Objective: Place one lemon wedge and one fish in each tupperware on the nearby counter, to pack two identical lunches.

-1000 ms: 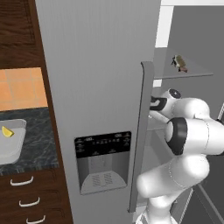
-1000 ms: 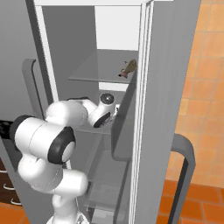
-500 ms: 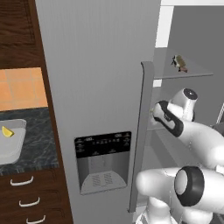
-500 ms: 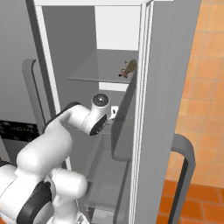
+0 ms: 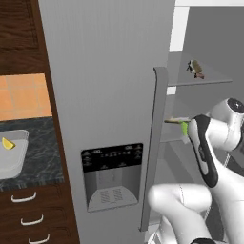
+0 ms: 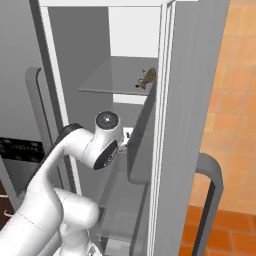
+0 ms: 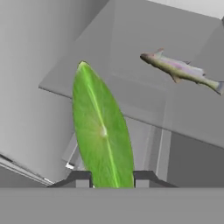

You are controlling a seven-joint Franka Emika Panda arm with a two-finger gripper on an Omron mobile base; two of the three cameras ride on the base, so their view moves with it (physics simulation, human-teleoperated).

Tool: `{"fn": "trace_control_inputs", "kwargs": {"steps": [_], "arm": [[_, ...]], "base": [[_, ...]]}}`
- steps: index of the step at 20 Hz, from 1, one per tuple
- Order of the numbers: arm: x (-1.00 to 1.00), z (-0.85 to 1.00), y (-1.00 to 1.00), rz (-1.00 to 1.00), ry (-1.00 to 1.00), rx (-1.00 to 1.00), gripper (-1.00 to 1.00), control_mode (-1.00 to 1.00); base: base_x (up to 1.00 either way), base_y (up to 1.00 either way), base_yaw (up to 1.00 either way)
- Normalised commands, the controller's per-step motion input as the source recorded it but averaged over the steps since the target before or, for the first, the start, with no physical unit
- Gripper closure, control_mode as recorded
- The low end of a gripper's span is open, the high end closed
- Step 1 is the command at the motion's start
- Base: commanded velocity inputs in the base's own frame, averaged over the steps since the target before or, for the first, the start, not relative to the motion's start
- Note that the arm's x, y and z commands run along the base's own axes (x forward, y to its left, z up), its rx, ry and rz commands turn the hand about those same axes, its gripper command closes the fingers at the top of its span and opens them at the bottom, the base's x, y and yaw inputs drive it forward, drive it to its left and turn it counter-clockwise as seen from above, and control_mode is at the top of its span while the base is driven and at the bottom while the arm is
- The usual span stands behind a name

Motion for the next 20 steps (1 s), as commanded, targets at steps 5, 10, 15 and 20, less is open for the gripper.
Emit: {"fn": "trace_control_inputs", "kwargs": {"steps": [5, 10, 15, 20], "arm": [[-1.0, 0.26, 0.04, 0.0, -0.07, 0.0, 1.0, -1.0], [-0.8, 0.29, 0.29, 0.0, 0.0, -0.05, 1.0, 1.0], [0.0, 0.0, 0.0, 0.0, 0.0, 0.0, 1.0, 1.0], [0.0, 0.0, 0.0, 0.0, 0.0, 0.0, 1.0, 1.0]], "base": [[0.0, 0.0, 0.0], [-0.2, 0.11, 0.0], [-1.0, 0.83, 0.04], [-0.31, 1.0, 0.13]]}}
